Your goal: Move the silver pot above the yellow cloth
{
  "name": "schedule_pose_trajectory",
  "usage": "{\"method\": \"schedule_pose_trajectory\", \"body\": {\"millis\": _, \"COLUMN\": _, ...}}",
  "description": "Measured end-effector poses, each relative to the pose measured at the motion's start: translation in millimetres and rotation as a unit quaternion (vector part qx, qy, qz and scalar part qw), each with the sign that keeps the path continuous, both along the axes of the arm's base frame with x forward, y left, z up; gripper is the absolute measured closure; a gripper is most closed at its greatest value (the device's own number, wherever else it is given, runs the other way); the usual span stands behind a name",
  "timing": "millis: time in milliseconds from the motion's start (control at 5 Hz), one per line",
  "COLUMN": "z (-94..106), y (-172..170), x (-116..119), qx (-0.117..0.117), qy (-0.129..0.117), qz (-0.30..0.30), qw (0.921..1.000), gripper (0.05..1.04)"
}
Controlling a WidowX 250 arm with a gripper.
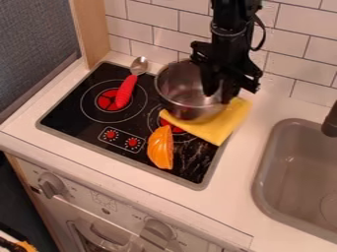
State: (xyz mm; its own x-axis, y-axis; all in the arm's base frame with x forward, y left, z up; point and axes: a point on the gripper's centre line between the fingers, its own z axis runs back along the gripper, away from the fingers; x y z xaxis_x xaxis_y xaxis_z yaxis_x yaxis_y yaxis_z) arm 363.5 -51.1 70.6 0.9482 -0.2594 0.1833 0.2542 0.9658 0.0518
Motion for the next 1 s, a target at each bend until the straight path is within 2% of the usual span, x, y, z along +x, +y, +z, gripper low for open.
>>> {"method": "schedule_pose_trajectory", "body": {"millis": 200, "z": 32.2, "y": 9.3, "x": -10.5, "qx": -0.025, "qy": -0.032, "qz": 0.019, "qw": 0.999, "gripper": 0.193}}
{"method": "schedule_pose_trajectory", "body": {"millis": 400, "z": 55.7, "y": 38.7, "x": -26.2, "qx": -0.048, "qy": -0.041, "qz": 0.083, "qw": 0.9945, "gripper": 0.075}}
{"method": "schedule_pose_trajectory", "body": {"millis": 600, "z": 58.0, "y": 68.5, "x": -39.3, "qx": -0.039, "qy": -0.023, "qz": 0.142, "qw": 0.9888, "gripper": 0.079}}
{"method": "schedule_pose_trajectory", "body": {"millis": 800, "z": 34.6, "y": 88.6, "x": -49.2, "qx": -0.018, "qy": 0.012, "qz": 0.158, "qw": 0.9871, "gripper": 0.084}}
{"method": "schedule_pose_trajectory", "body": {"millis": 1000, "z": 11.9, "y": 94.8, "x": -51.8, "qx": -0.003, "qy": 0.034, "qz": 0.143, "qw": 0.9891, "gripper": 0.084}}
